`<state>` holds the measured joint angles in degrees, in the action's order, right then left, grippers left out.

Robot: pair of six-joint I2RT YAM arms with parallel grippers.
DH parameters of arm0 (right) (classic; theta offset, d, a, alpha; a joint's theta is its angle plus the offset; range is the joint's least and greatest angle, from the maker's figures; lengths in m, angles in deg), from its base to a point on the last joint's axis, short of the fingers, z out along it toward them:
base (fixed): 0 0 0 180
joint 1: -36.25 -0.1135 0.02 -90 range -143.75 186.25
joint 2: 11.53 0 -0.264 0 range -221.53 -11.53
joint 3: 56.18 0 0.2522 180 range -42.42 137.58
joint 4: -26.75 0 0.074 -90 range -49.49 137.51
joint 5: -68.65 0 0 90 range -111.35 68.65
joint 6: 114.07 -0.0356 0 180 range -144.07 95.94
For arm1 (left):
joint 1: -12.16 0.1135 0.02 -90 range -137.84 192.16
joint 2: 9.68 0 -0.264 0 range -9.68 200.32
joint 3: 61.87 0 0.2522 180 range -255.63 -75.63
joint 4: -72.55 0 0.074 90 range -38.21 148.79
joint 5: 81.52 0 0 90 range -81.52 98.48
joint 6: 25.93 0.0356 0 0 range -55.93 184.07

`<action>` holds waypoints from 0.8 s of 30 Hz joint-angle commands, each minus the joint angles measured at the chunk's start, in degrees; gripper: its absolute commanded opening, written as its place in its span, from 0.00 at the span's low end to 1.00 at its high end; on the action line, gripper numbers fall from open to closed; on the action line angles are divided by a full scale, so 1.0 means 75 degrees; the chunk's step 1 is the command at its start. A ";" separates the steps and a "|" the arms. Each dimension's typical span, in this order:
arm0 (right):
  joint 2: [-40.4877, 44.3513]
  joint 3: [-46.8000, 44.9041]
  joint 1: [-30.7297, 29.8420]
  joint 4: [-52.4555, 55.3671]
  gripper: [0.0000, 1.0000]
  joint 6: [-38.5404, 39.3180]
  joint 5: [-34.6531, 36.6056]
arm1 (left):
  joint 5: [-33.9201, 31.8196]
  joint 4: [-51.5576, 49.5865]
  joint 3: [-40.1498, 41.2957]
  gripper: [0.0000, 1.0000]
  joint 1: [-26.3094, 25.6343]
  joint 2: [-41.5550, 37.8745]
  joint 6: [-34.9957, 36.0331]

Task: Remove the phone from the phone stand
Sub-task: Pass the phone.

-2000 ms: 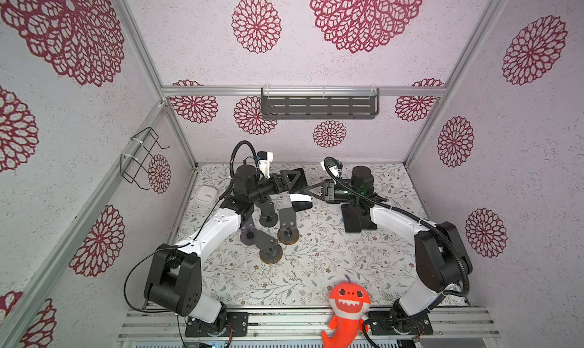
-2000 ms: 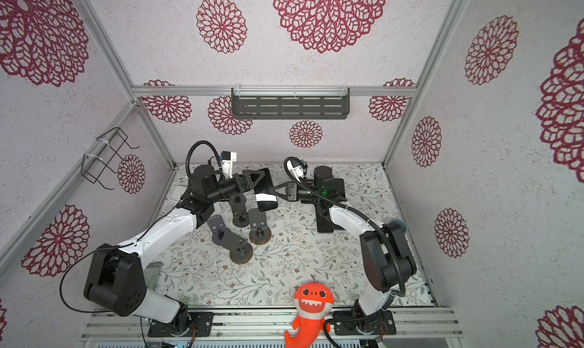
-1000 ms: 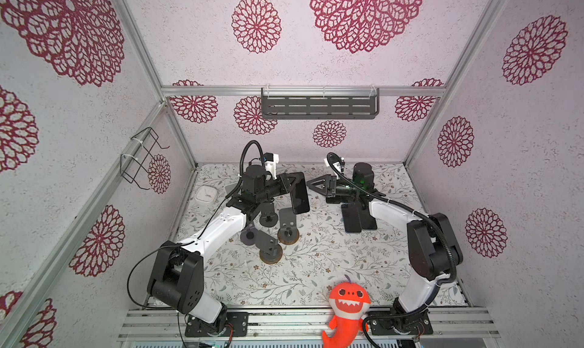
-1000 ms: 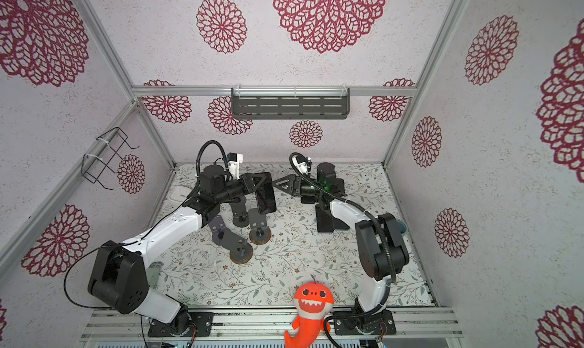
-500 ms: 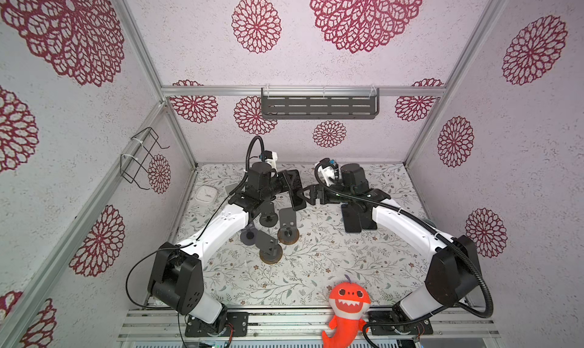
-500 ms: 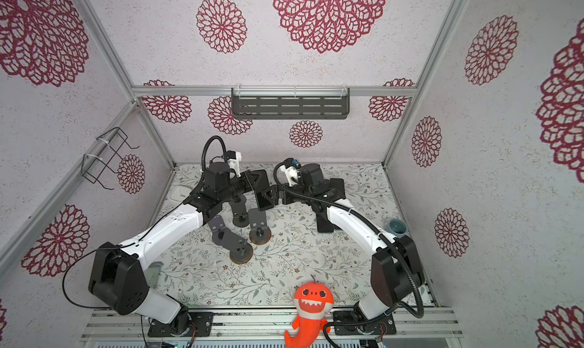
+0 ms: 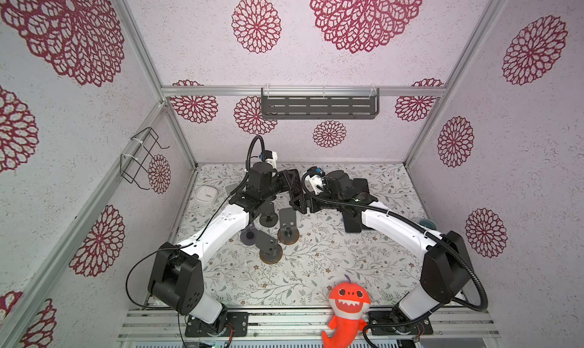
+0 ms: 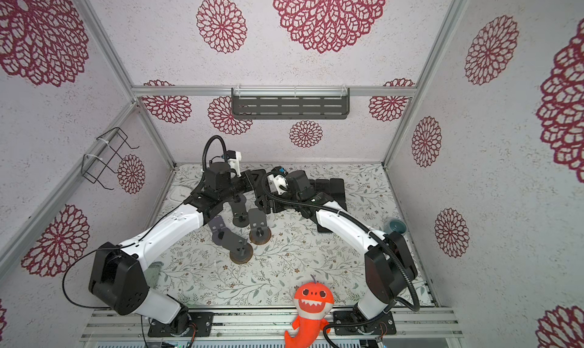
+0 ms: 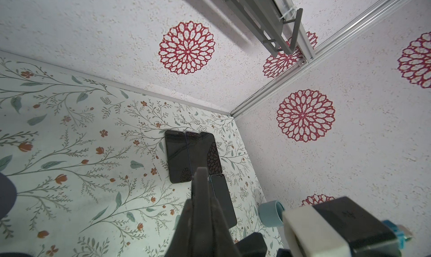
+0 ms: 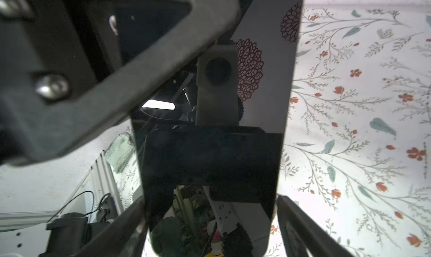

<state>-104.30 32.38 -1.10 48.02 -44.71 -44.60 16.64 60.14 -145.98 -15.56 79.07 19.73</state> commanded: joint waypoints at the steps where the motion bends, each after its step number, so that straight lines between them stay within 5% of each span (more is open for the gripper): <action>1: -0.0011 0.0280 -0.0037 -0.0310 0.83 -0.0042 0.0195 | -0.0010 0.0310 -0.0079 0.00 -0.0054 -0.0097 0.0017; 9: -0.0041 0.0250 -0.0037 -0.0389 0.71 -0.0264 0.0262 | -0.0031 0.0336 -0.0039 0.00 -0.0066 -0.0106 0.0076; 11: -0.0035 0.0217 -0.0037 -0.0394 0.68 -0.0337 0.0320 | -0.0003 0.0336 -0.0031 0.12 -0.0071 -0.0130 0.0093; 17: 0.0031 0.0132 -0.0037 -0.0368 0.64 -0.0530 0.0547 | -0.0084 0.0319 0.0083 0.75 -0.0074 -0.0319 0.0240; 24: 0.0266 -0.0149 0.0177 0.0208 0.61 -0.0748 0.1206 | -0.0357 -0.0534 -0.0069 0.93 0.0343 -0.0822 0.0474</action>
<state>-105.07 31.38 -1.05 49.11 -48.69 -38.96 15.26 59.22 -145.91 -14.89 75.71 22.11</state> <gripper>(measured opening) 0.746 0.924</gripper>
